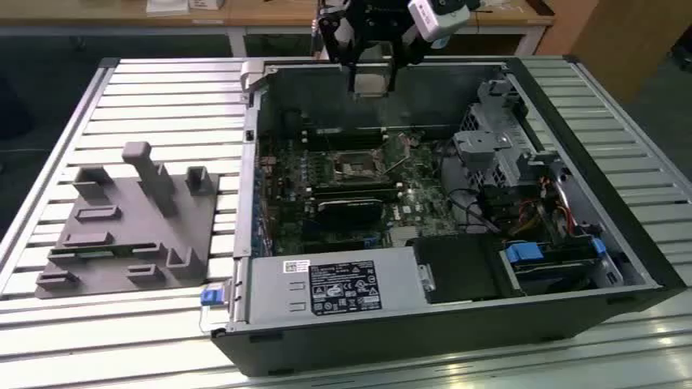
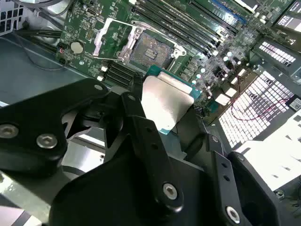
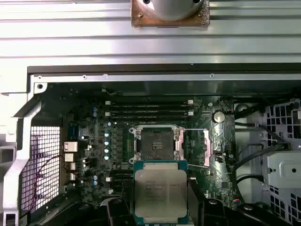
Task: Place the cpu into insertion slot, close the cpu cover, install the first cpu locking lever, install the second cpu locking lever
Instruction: 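Place the cpu into insertion slot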
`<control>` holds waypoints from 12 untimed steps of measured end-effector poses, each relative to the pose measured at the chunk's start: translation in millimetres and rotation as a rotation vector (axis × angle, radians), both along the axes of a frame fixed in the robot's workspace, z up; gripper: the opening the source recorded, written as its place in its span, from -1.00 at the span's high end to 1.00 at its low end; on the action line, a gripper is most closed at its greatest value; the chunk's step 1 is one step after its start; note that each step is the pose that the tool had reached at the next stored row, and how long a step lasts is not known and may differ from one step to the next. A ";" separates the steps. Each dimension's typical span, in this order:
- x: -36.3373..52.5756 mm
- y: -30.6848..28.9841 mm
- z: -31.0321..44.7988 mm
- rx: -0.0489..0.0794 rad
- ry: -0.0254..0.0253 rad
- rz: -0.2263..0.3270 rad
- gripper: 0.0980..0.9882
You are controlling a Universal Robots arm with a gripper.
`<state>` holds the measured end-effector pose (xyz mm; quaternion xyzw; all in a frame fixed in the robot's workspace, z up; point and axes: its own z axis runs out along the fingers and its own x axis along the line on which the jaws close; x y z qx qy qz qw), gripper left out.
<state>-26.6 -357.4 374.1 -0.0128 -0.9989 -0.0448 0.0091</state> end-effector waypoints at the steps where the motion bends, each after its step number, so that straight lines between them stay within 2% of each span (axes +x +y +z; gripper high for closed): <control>1: 0.0 0.0 0.0 0.000 0.0000 0.000 0.01; 12: 0.0 0.0 -0.2 0.000 0.0000 0.000 0.01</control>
